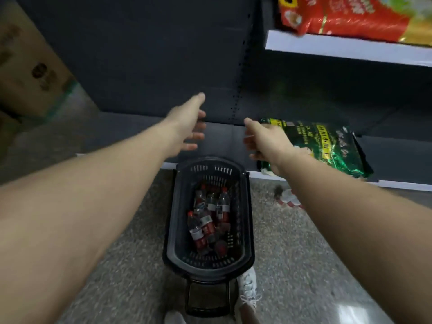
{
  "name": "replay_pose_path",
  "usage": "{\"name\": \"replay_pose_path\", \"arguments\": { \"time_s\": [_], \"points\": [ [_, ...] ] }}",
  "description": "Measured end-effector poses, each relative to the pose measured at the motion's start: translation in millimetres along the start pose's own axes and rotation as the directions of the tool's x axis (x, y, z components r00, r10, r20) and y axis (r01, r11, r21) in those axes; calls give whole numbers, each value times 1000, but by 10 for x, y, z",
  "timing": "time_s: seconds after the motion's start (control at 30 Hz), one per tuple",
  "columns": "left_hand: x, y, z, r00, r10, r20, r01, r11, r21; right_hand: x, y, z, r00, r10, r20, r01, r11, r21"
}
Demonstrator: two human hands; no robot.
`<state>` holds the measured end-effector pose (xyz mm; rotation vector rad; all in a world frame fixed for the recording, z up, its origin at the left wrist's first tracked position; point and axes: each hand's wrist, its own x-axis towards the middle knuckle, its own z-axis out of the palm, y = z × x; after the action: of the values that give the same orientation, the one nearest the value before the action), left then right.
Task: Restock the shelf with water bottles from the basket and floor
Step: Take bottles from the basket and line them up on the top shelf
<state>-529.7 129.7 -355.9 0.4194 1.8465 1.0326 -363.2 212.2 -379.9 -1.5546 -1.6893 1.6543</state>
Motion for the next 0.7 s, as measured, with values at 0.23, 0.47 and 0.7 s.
{"name": "replay_pose_path", "arguments": {
  "time_s": [0.23,0.47,0.7],
  "points": [
    [1055,-1591,362,986,-153,-73,149,987,-56,922,1335,671,994,87,65,-80,992,-100],
    [1941,-3186,785,964,-194,-180,208,976,63,1665,2931,1211,971,225,82,-203,955,-216],
    [2418,-4560,1263,946,-282,-158,308,936,172,2399,3866,1561,970,245,7,-211,850,-482]
  ]
}}
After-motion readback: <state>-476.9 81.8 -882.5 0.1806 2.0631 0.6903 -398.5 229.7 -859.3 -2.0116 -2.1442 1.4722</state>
